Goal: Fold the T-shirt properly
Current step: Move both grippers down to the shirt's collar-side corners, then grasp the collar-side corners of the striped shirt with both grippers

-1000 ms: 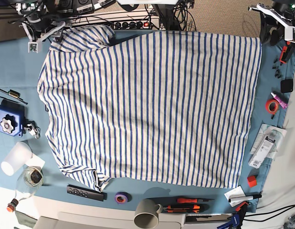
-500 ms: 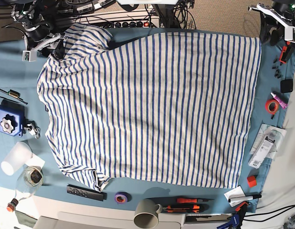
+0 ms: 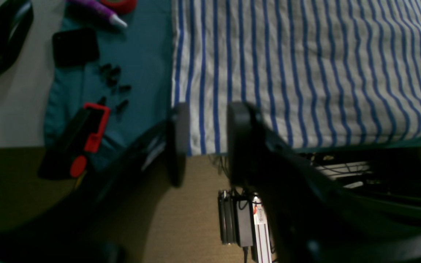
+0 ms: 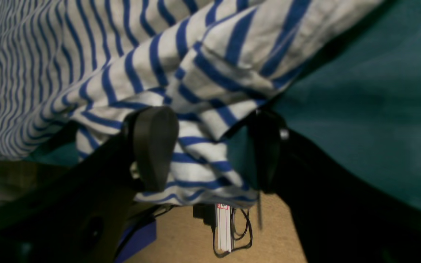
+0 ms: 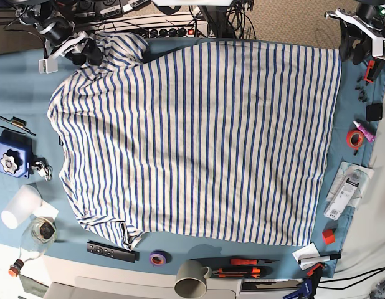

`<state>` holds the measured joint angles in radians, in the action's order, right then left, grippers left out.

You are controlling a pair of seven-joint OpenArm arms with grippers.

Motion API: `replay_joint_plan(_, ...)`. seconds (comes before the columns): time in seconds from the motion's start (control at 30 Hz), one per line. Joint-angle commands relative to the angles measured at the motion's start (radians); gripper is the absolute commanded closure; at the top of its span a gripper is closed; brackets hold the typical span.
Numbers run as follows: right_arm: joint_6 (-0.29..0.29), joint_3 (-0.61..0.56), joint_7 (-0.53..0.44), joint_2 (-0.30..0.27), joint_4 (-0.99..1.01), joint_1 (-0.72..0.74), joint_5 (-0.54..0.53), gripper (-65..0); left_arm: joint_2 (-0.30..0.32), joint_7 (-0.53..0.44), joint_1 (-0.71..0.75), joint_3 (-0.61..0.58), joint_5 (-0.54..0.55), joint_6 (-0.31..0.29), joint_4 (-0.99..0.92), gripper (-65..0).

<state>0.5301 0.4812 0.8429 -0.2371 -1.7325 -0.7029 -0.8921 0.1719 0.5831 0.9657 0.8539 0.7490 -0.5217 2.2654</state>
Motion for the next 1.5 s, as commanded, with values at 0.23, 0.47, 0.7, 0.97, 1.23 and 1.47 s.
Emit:
replay_joint_plan(0.23,-0.035,-0.026,0.192,0.013,0.031,-0.039,0.118,-31.4,0.005,-0.022,0.012,0.006,0.014,-0.003,0.015,-19.4)
replay_joint_plan(0.47,-0.034,-0.026,0.19,0.013,0.031,-0.039,0.118,-28.9,0.005,-0.021,-0.032,0.006,0.01,-0.003,0.008,-19.4)
replay_joint_plan(0.7,-0.032,-0.026,0.197,0.012,0.031,-0.039,0.118,-28.9,0.006,0.052,-0.15,0.006,-0.072,0.06,-0.009,-28.3)
replay_joint_plan(0.97,-0.033,-0.026,0.2,0.01,0.031,-0.039,0.117,-28.9,0.006,0.294,-0.219,-0.028,0.016,0.076,-0.135,-28.4)
replay_joint_plan(1.23,-0.032,-0.026,0.2,0.009,0.031,-0.039,0.118,-28.9,0.006,0.256,-0.264,-0.145,-0.07,0.093,-0.238,-28.4)
replay_joint_plan(1.47,-0.032,-0.026,0.205,0.01,0.031,-0.04,0.118,-28.9,0.006,0.254,-0.339,-0.15,-0.145,0.122,-0.283,-28.4)
